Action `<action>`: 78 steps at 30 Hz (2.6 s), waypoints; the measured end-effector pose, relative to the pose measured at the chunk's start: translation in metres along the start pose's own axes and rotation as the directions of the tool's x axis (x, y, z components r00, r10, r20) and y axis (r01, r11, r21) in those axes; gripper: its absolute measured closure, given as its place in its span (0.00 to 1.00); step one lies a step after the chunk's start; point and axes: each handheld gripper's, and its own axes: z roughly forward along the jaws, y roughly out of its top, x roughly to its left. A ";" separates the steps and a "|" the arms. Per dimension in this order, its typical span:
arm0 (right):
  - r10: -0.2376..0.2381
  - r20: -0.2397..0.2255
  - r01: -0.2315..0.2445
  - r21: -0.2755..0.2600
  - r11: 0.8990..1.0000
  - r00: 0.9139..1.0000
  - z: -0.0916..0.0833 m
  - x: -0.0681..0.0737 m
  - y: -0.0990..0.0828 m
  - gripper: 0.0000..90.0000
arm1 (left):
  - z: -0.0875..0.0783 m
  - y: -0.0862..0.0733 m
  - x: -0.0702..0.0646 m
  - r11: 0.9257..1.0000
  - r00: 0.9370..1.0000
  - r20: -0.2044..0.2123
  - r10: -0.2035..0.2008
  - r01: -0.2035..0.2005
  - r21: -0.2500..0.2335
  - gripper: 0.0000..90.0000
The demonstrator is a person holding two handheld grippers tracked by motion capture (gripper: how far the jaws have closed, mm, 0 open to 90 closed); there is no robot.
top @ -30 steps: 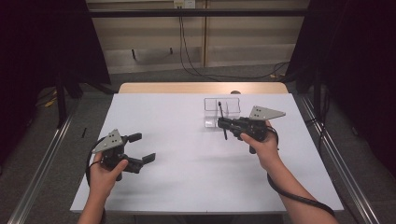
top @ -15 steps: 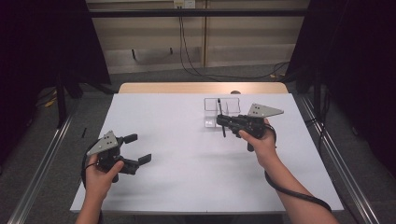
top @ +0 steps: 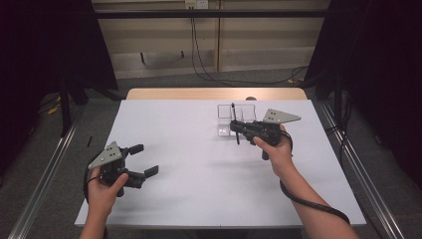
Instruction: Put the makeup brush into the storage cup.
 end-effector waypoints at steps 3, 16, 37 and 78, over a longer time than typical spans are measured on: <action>-0.001 0.002 0.001 -0.004 1.000 1.000 0.001 0.000 0.000 0.93 | -0.001 0.000 -0.001 1.000 1.000 0.001 -0.012 0.012 -0.009 0.01; 0.001 0.021 -0.001 -0.017 1.000 1.000 -0.001 -0.006 0.003 0.93 | -0.002 -0.002 -0.002 1.000 1.000 0.002 0.005 -0.005 0.008 0.01; 0.010 0.045 -0.008 -0.044 0.999 0.999 0.004 -0.015 0.014 0.93 | -0.004 -0.002 0.000 1.000 1.000 0.007 0.005 -0.005 0.002 0.01; 0.043 0.105 -0.035 -0.078 0.996 0.994 0.005 -0.035 0.023 0.93 | -0.003 -0.004 0.000 1.000 1.000 0.006 0.007 -0.007 0.009 0.01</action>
